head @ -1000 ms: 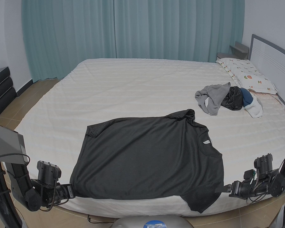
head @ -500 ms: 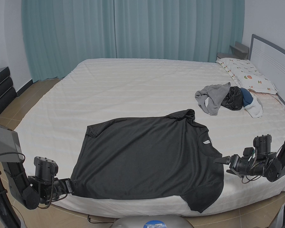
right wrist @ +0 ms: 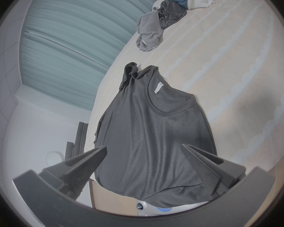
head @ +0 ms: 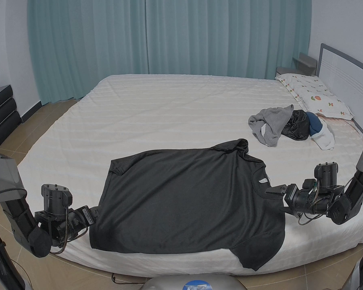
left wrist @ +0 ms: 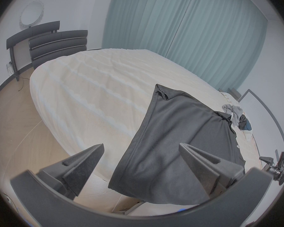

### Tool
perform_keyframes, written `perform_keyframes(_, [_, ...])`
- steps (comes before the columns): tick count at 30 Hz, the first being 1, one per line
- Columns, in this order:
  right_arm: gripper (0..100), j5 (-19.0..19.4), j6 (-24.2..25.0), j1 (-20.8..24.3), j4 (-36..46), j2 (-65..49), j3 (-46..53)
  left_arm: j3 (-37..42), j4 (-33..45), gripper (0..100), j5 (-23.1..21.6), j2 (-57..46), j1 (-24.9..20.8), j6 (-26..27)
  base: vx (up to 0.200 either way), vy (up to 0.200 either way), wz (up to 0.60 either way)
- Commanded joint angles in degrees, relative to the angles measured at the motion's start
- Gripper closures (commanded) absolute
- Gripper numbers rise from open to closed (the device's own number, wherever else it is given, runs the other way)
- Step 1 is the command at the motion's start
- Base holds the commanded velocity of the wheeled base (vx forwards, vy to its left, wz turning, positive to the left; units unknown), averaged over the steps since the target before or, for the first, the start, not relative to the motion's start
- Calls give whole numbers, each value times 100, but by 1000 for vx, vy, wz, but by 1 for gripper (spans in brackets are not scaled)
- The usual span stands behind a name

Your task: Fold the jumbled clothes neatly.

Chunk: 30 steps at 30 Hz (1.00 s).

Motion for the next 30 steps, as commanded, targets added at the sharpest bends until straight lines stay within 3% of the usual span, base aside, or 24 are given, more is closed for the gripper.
perform_keyframes(1, [0,1,18,15,-5,59,-30,-87,15,0,1,29,55,-60,0,200,0])
perform_keyframes(6, [0,1,36,33,-5,50,-30,-44,24,0,-166,20,64,-68,0,200,0])
perform_keyframes(21, [0,1,106,42,-14,6,-12,-140,-11,0,-175,29,64,-191,0,0,0])
perform_keyframes(24, [0,-7,115,42,-14,6,-12,-325,24,0,-175,37,55,-525,200,0,0])
perform_keyframes(30, [0,-25,115,42,-14,-2,-12,-439,6,0,-184,169,55,-613,200,0,0])
